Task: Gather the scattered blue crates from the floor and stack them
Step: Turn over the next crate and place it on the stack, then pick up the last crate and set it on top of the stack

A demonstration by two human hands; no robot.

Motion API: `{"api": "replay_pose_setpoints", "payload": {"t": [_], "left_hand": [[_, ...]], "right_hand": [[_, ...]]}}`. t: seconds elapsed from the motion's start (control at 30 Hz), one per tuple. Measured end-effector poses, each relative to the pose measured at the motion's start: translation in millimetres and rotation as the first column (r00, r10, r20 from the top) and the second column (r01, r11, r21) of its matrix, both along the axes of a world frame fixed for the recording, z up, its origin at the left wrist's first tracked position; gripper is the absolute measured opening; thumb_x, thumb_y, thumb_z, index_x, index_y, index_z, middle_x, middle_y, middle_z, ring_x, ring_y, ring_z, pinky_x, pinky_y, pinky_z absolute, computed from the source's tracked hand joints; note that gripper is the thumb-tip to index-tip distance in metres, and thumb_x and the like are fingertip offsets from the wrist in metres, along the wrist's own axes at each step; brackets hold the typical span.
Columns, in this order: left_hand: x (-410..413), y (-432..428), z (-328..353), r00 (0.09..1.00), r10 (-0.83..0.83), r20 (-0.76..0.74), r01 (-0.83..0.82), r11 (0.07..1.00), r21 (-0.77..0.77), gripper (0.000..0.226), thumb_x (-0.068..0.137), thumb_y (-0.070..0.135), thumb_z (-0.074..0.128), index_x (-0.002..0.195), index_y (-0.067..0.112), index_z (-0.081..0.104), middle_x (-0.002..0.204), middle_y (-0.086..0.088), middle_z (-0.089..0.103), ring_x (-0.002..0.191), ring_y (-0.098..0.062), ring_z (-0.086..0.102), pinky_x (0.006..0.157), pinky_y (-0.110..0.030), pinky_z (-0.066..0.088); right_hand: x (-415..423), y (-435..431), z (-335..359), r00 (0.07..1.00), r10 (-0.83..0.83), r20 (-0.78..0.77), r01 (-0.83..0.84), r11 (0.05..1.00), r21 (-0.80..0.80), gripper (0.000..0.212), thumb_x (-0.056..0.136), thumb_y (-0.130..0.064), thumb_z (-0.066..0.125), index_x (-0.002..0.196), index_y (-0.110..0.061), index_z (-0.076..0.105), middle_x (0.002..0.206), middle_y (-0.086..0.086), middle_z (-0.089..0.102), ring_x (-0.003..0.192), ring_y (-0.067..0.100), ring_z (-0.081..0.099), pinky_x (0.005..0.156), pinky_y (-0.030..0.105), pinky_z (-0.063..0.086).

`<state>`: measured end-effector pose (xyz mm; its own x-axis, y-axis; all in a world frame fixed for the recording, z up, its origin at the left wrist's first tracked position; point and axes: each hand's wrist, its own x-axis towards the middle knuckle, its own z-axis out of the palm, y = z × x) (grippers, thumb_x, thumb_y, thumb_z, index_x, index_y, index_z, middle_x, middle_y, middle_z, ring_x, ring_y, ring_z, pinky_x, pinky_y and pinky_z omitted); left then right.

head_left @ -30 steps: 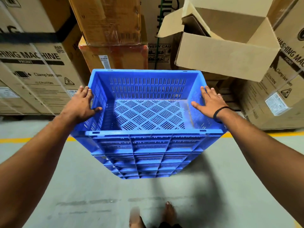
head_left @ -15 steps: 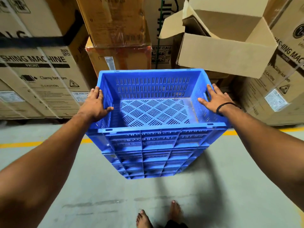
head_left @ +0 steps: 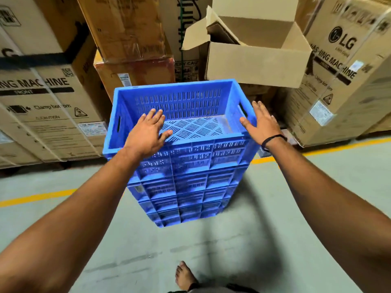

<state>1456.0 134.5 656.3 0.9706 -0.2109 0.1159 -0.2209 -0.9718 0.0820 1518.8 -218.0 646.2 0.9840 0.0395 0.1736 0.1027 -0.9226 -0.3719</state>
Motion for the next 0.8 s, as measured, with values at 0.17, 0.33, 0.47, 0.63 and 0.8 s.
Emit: {"api": "replay_pose_setpoints", "payload": {"t": [0.17,0.33,0.47,0.63,0.8], "left_hand": [[-62.3,-62.2,-3.7,0.997,-0.075,-0.021,0.076,0.997,0.024,0.066,0.097,0.047,0.035,0.145,0.001,0.031,0.156,-0.014,0.024,0.146,-0.03,0.014,0.118,-0.044,0.01],[-137.0,-131.9,-11.7,0.98,-0.188,-0.059,0.187,0.982,-0.013,0.068,0.097,0.048,0.033,0.148,0.004,0.023,0.158,-0.012,0.016,0.147,-0.026,0.008,0.119,-0.041,0.005],[-200.8,-191.0,-12.8,0.945,-0.306,-0.115,0.303,0.952,-0.041,0.068,0.097,0.046,0.037,0.149,0.005,0.021,0.158,-0.012,0.018,0.147,-0.027,0.009,0.118,-0.041,0.005],[-269.6,-251.3,-15.9,0.849,-0.508,-0.145,0.499,0.862,-0.095,0.069,0.096,0.047,0.039,0.149,0.006,0.02,0.158,-0.01,0.02,0.147,-0.025,0.009,0.119,-0.041,0.003],[-344.4,-286.9,-24.0,0.733,-0.672,-0.108,0.653,0.739,-0.166,0.074,0.092,0.052,0.033,0.145,0.001,0.029,0.152,-0.019,0.03,0.144,-0.031,0.021,0.117,-0.044,0.013]], "right_hand": [[-69.0,-48.7,-16.5,0.997,-0.066,-0.032,0.069,0.994,0.08,0.076,0.089,-0.056,0.047,0.149,-0.017,0.021,0.159,0.006,0.014,0.144,0.023,0.022,0.115,0.047,0.021],[-172.9,-114.8,-33.6,0.99,-0.131,-0.056,0.134,0.99,0.052,0.081,0.085,-0.064,0.043,0.149,-0.018,0.021,0.158,0.007,0.016,0.143,0.024,0.023,0.114,0.047,0.024],[-280.8,-162.0,-46.0,0.963,-0.25,-0.104,0.259,0.962,0.082,0.083,0.084,-0.066,0.043,0.149,-0.019,0.021,0.158,0.007,0.017,0.143,0.023,0.023,0.113,0.045,0.028],[-431.6,-196.4,-47.2,0.874,-0.461,-0.153,0.478,0.872,0.104,0.077,0.089,-0.062,0.039,0.151,-0.023,0.013,0.159,0.002,0.011,0.144,0.02,0.02,0.115,0.042,0.023],[-591.1,-191.7,-62.5,0.753,-0.639,-0.154,0.655,0.75,0.093,0.08,0.087,-0.068,0.033,0.151,-0.026,0.01,0.159,0.0,0.011,0.145,0.021,0.02,0.116,0.042,0.024]]}}
